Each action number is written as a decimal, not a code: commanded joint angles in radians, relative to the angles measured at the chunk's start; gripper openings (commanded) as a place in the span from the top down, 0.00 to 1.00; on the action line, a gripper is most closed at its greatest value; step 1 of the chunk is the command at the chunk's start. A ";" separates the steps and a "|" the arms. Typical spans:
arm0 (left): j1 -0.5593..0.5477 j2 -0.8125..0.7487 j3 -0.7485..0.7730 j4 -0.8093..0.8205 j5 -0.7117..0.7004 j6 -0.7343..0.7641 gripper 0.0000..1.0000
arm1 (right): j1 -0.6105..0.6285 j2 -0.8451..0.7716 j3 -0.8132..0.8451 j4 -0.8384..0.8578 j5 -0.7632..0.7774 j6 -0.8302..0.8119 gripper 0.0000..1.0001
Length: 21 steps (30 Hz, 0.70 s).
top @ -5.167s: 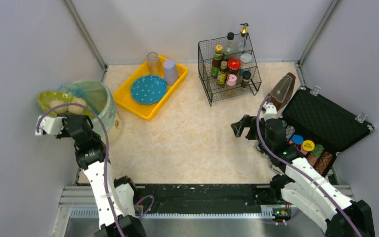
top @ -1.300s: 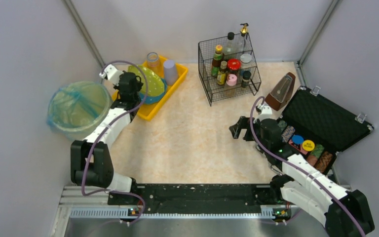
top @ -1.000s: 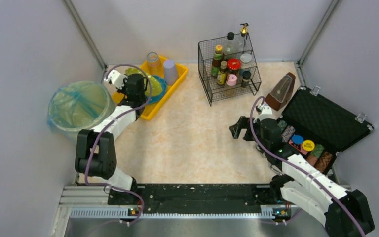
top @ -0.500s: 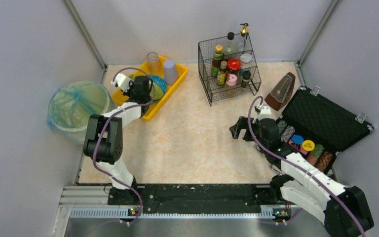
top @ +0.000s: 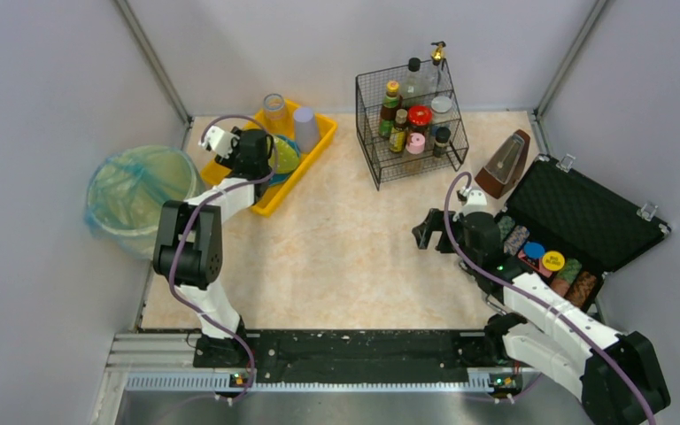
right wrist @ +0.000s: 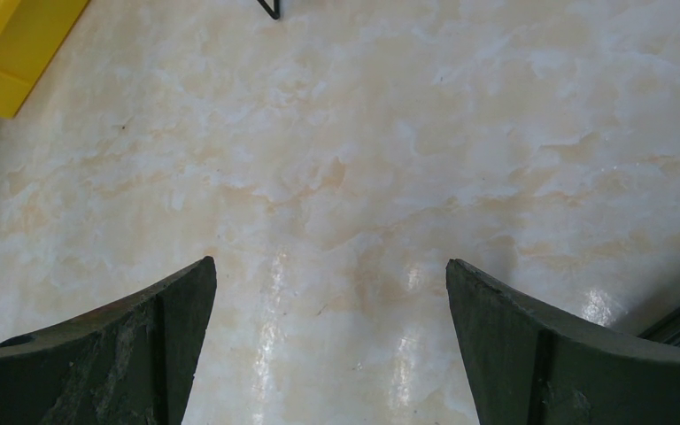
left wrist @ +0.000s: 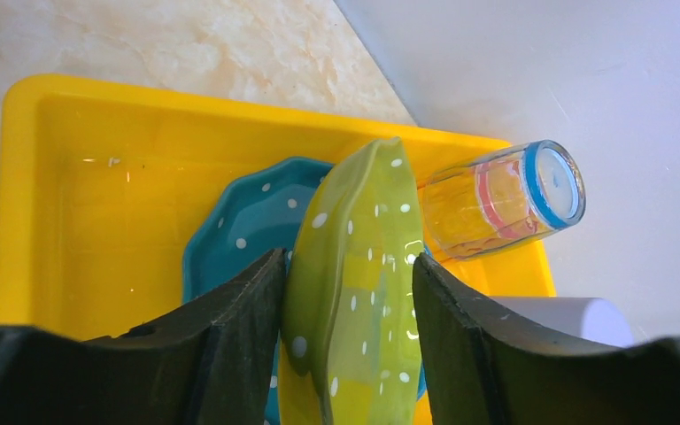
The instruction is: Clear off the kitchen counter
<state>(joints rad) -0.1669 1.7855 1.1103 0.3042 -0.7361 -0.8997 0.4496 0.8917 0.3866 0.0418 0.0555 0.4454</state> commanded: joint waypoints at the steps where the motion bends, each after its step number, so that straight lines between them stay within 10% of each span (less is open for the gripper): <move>1: 0.008 0.010 0.043 0.041 0.043 -0.014 0.39 | 0.011 0.001 0.010 0.044 0.014 -0.008 0.01; 21: 0.026 0.067 0.128 -0.234 0.100 0.111 0.20 | 0.018 0.004 0.008 0.049 0.014 -0.009 0.01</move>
<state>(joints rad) -0.1452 1.8576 1.1805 0.0834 -0.6479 -0.8177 0.4496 0.8932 0.3866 0.0452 0.0570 0.4458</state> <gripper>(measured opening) 0.800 0.990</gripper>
